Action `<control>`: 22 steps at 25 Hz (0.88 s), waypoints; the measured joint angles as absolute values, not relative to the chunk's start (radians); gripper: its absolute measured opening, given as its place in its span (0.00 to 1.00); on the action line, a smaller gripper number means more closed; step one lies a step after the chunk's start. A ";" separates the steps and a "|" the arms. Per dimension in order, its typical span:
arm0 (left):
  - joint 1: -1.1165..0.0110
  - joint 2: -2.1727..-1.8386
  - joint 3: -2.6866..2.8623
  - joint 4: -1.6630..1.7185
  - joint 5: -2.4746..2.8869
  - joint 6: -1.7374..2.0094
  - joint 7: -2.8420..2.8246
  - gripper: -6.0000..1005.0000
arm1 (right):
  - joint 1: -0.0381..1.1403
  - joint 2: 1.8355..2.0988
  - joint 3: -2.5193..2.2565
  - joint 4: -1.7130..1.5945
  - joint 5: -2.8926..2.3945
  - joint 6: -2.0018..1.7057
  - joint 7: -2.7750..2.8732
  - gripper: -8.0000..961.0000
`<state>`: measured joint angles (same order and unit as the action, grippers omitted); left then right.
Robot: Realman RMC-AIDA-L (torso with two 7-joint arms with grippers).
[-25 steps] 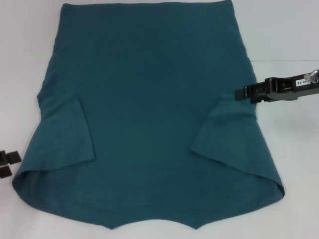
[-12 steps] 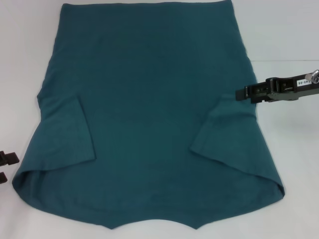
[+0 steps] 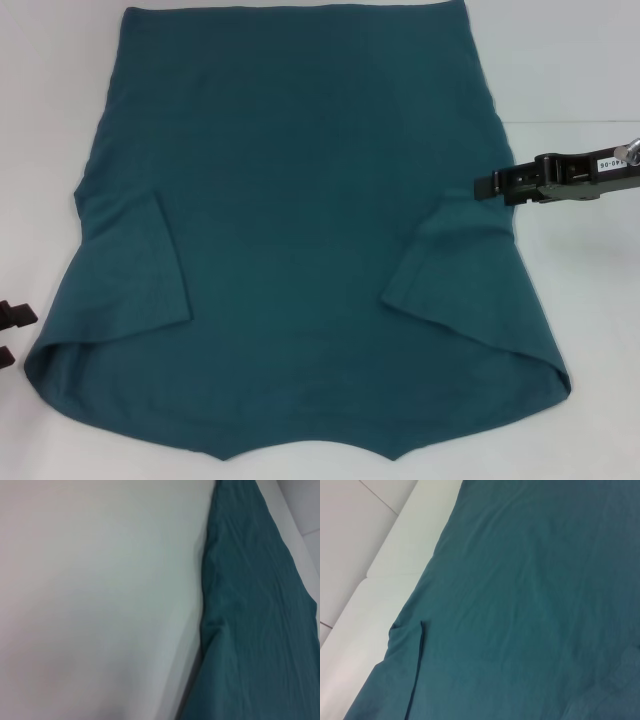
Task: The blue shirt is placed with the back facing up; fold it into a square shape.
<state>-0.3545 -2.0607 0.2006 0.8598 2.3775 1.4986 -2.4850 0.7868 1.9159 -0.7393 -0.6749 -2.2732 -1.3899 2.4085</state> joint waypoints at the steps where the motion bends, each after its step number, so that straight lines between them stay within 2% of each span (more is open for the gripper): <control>1: -0.354 -2.061 0.201 0.856 2.378 1.492 -2.485 0.76 | 0.787 1.916 -0.739 -0.675 -2.273 -1.390 2.408 0.70; 22: -0.355 -2.067 0.217 0.826 2.384 1.447 -2.473 0.76 | 0.776 1.916 -0.738 -0.673 -2.273 -1.382 2.407 0.70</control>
